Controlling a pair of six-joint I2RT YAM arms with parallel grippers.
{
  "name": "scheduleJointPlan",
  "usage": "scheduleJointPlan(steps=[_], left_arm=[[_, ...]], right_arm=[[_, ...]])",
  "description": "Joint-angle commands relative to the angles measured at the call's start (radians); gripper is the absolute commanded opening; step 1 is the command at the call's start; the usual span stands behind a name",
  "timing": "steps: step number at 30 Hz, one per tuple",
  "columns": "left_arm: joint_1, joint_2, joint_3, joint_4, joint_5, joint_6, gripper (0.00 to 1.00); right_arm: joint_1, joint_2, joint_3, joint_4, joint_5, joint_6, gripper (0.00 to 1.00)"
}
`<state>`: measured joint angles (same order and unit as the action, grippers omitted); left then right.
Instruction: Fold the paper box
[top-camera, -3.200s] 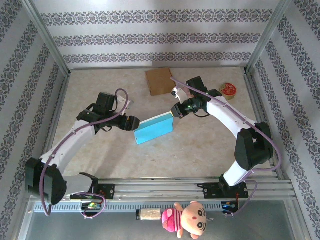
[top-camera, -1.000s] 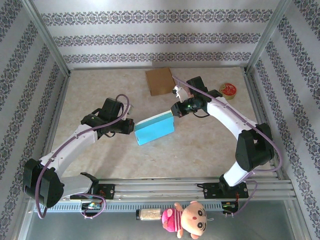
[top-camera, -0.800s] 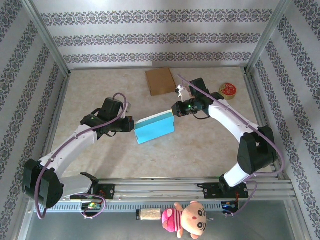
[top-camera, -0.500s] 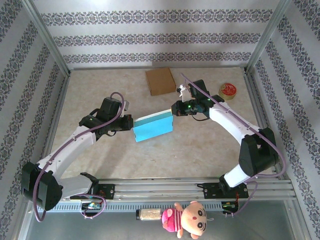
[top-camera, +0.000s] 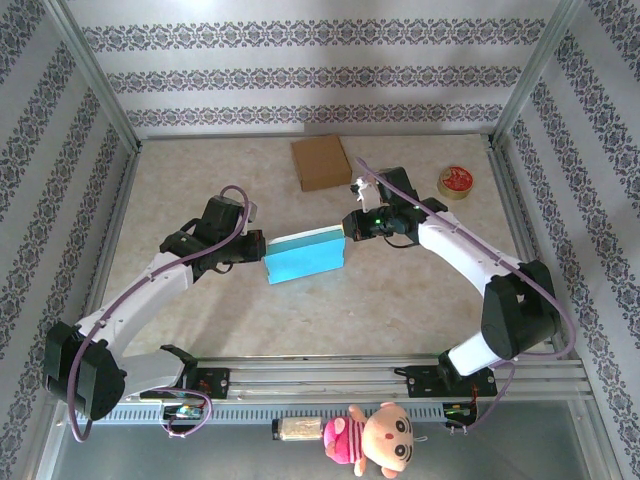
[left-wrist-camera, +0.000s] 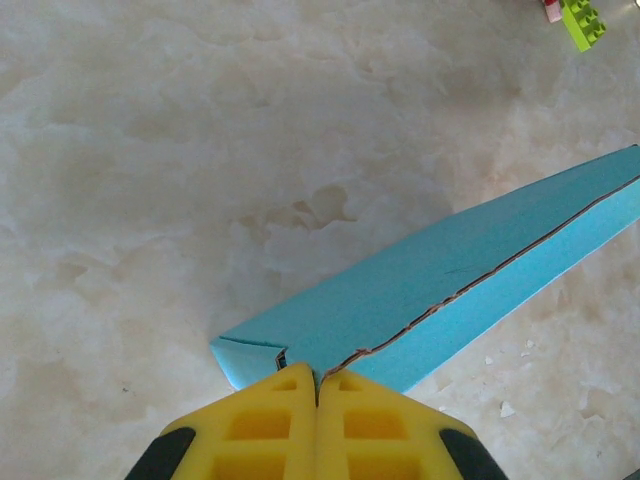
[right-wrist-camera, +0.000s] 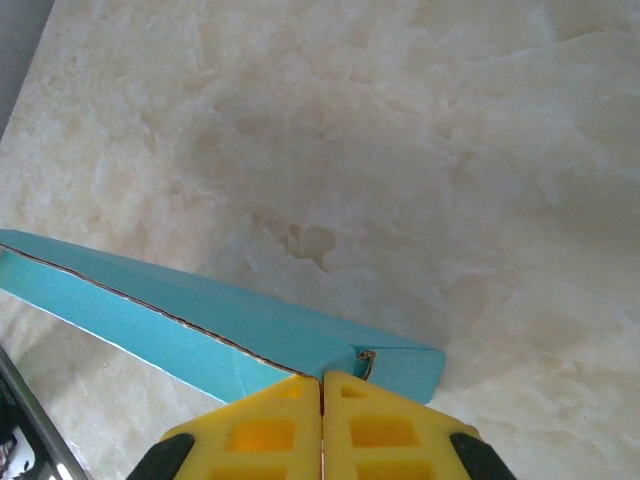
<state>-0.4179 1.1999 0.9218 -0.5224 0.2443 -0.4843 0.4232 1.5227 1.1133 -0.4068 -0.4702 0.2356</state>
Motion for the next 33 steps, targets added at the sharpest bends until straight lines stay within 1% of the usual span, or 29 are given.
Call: scheduleJointPlan(steps=[1,9,19,24,33], left_arm=[[-0.008,0.007,0.002,0.028,-0.014,-0.033,0.02],[-0.007,0.009,0.002,0.045,-0.002,-0.065,0.02],[-0.005,0.027,0.006,0.049,0.01,-0.067,0.02],[-0.006,0.031,0.002,-0.009,-0.023,-0.044,0.02],[-0.005,0.014,-0.083,-0.041,0.012,-0.075,0.02]], right_arm=[[0.022,-0.016,-0.035,-0.028,0.046,-0.034,0.08],[0.044,-0.021,-0.049,-0.018,0.044,-0.027,0.09],[0.05,-0.023,-0.041,-0.02,0.041,-0.032,0.09],[0.05,-0.021,-0.038,-0.027,0.04,-0.037,0.09],[0.063,-0.044,-0.087,0.003,0.056,-0.018,0.09]])
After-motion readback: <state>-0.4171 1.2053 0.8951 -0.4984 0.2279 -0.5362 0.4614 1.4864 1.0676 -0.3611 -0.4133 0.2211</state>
